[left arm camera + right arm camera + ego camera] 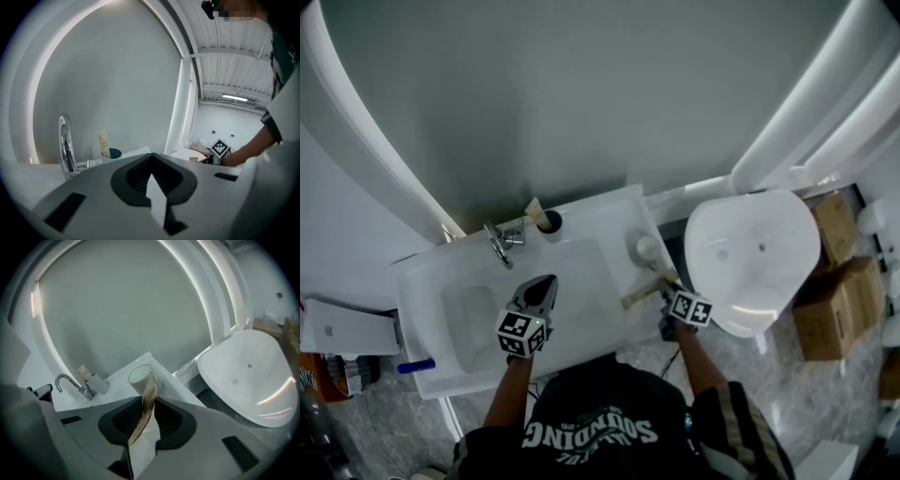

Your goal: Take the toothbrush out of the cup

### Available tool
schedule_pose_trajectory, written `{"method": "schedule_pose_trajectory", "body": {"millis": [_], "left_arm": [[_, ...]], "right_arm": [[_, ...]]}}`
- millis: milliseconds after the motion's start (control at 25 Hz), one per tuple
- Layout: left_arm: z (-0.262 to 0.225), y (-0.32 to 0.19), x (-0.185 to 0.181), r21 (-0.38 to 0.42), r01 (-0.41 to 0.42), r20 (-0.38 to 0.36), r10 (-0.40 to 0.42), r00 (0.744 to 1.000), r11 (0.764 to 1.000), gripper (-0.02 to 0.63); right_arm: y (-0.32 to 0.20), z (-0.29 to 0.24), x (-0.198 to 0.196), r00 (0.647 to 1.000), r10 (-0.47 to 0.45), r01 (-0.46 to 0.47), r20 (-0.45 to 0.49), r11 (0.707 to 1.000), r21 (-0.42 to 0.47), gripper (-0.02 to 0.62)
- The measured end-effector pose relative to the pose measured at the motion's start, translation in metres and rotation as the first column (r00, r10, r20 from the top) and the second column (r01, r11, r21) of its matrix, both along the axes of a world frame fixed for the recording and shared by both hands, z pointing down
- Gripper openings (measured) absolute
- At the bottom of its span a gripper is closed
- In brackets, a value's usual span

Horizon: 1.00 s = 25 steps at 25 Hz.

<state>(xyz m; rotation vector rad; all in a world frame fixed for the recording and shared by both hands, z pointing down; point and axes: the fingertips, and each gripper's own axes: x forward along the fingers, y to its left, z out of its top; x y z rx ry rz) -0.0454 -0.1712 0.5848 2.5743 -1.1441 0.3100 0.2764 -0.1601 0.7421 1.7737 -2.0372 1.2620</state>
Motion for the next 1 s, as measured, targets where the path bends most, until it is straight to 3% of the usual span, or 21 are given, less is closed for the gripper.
{"method": "schedule_pose_trajectory", "body": {"millis": [360,640,800,1000], "left_arm": [[0.003,0.001,-0.001,-0.01,-0.001,0.0,0.001,1.0,1.0,0.0],[0.001,0.0,0.0,-0.006,-0.002,-0.009,0.001,1.0,1.0,0.0],[0.0,0.0,0.001,-0.007,-0.005,-0.011,0.005,1.0,1.0,0.0],[0.001,0.002,0.004,-0.007,-0.009,-0.01,0.009,1.0,1.0,0.0]], "right_arm": [[0.003,0.02,0.024,0.978,-0.016,-0.003,-0.209,0.996,-0.094,0.138],[0.002,0.007,0.047,0.961,0.049,-0.073,-0.274,0.994,-0.076,0.167],[0.003,0.007,0.06,0.948,0.04,-0.075,-0.315,0.992,-0.099,0.193],[-0.003,-0.006,0.061,0.95,0.056,-0.074,-0.308,0.996,-0.048,0.193]]}}
